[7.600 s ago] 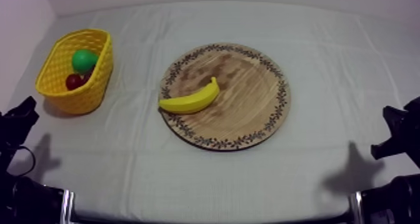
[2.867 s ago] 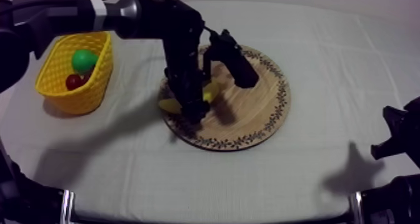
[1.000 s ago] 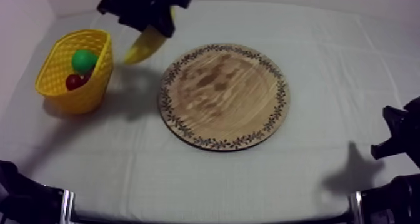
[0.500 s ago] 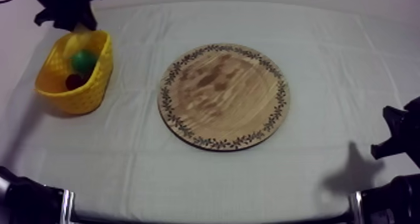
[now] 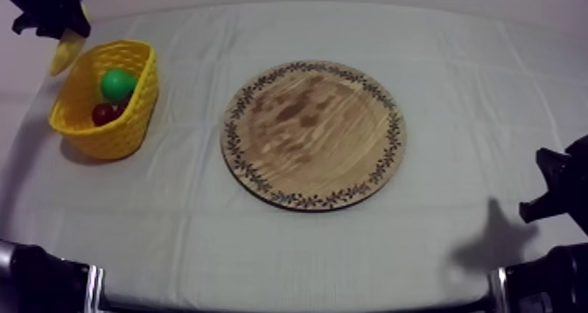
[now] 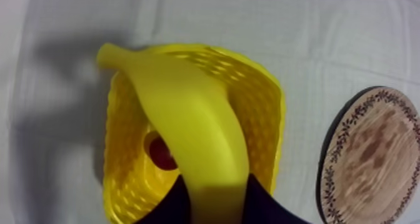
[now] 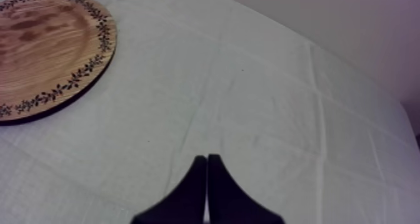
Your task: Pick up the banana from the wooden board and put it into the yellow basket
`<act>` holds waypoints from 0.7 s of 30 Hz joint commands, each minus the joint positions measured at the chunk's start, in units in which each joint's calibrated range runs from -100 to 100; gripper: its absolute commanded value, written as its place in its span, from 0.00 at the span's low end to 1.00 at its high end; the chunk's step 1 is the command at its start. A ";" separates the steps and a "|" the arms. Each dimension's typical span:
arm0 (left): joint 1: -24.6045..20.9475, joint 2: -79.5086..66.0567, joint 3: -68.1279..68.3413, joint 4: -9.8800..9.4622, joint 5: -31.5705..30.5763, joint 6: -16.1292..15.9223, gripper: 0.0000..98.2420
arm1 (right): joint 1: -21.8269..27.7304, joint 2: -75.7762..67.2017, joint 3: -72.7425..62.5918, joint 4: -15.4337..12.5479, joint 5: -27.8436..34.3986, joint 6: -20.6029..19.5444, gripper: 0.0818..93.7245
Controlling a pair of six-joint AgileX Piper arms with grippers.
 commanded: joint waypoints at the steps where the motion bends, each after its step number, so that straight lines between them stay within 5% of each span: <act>1: -0.06 1.22 0.76 -0.05 -1.09 -0.22 0.14 | 0.02 0.00 0.01 0.00 0.00 -0.02 0.00; 11: -0.64 10.26 6.55 0.43 -9.94 -1.00 0.22 | 0.02 0.00 0.01 0.00 0.00 -0.02 0.00; 21: -0.30 14.24 9.58 1.19 -12.55 -4.73 0.78 | 0.02 0.00 0.01 0.00 0.00 -0.02 0.00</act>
